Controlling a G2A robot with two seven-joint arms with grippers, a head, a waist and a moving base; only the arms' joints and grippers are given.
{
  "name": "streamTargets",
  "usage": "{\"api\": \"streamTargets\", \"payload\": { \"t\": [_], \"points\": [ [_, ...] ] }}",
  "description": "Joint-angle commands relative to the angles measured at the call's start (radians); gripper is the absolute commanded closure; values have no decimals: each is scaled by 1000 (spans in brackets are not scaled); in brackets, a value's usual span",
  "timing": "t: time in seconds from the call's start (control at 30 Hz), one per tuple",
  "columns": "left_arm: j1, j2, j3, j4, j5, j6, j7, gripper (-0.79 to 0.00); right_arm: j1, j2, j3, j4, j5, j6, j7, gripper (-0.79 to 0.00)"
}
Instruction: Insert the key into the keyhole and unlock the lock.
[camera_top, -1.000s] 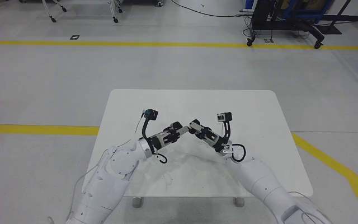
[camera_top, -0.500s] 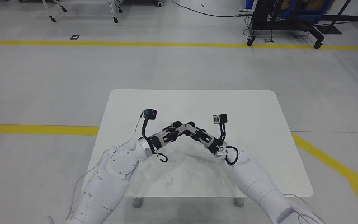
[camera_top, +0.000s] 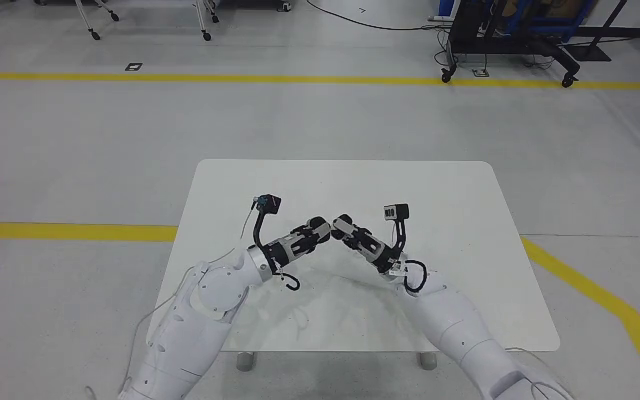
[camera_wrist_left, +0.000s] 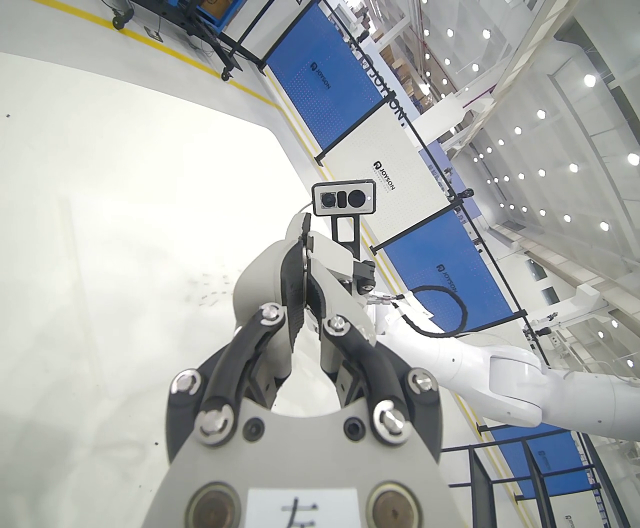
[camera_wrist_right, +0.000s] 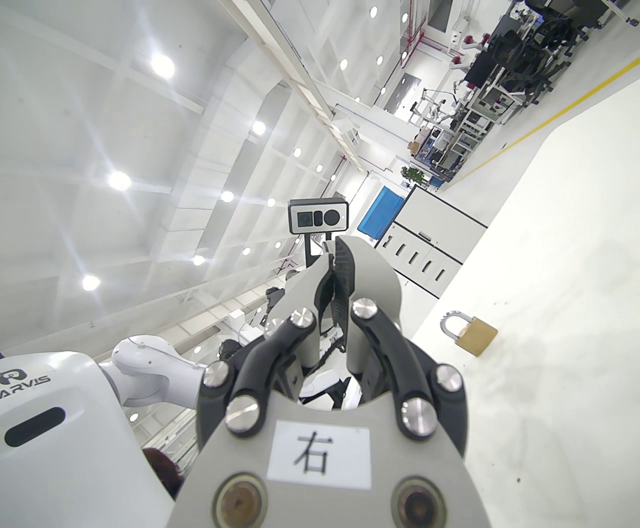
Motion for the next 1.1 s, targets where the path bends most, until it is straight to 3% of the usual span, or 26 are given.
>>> {"api": "streamTargets", "payload": {
  "t": [0.0,0.07,0.1,0.13,0.17,0.8,0.97,1.07],
  "points": [
    [1,1,1,-1,3,-2,1,0,-2,-3,5,0,2,0,8,0],
    [1,2,1,-3,12,-2,5,0,-5,-6,9,2,7,0,16,0],
    [2,2,0,-4,15,-3,7,0,-5,-7,11,3,10,0,20,-154],
    [3,3,0,-6,18,-6,9,0,-6,-8,13,5,15,0,23,-613],
    [4,3,-2,-6,23,-5,15,0,-7,-10,15,8,19,0,27,-785],
    [14,9,-14,-33,104,11,64,0,-6,-8,23,10,-2,4,21,-785],
    [14,15,-15,-43,98,-35,18,0,32,39,69,-13,-205,11,100,-785],
    [6,20,-10,-39,67,-82,-65,0,31,81,94,-65,-283,32,121,-785]
  ]
}}
